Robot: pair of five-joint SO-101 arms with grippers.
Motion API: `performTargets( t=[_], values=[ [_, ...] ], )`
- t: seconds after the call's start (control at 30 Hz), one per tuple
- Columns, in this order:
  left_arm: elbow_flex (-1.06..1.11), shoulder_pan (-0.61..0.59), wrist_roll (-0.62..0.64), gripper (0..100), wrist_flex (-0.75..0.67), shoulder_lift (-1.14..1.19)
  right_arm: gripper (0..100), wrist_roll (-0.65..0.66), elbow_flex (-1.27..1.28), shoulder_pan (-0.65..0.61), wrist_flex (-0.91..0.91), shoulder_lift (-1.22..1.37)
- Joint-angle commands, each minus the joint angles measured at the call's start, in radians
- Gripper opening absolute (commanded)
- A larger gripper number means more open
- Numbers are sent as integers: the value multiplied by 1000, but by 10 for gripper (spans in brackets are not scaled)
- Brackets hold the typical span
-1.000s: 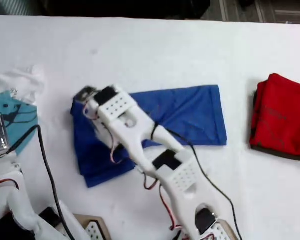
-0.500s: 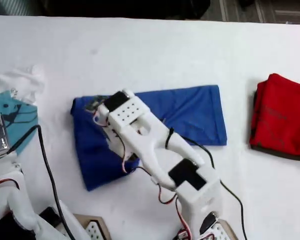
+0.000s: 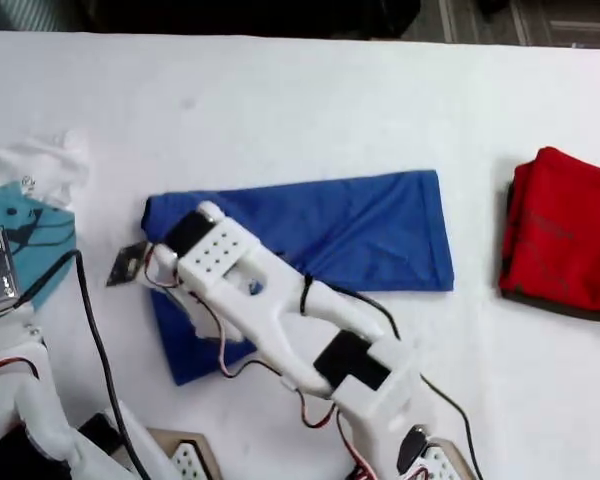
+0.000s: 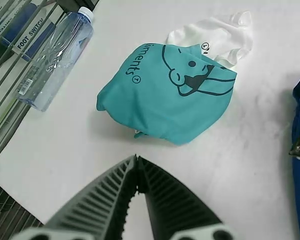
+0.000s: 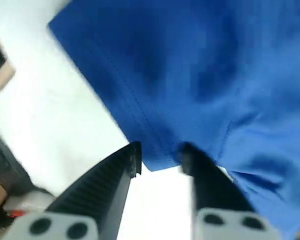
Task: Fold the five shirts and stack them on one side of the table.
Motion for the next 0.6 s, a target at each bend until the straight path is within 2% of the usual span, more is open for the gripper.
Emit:
performTargets(
  t=[0.0, 0.13, 0.37, 0.57],
  values=[
    [-5, 1, -3, 24, 3, -5, 313, 87, -29, -7, 16, -8],
    [-5, 1, -3, 24, 2, -5, 334, 184, -31, -48, 16, -1],
    [-5, 1, -3, 24, 6, -5, 334, 187, -25, -139, -19, 16],
    [-5, 1, -2, 24, 6, -5, 334, 187, -32, -177, -36, 171]
  ],
)
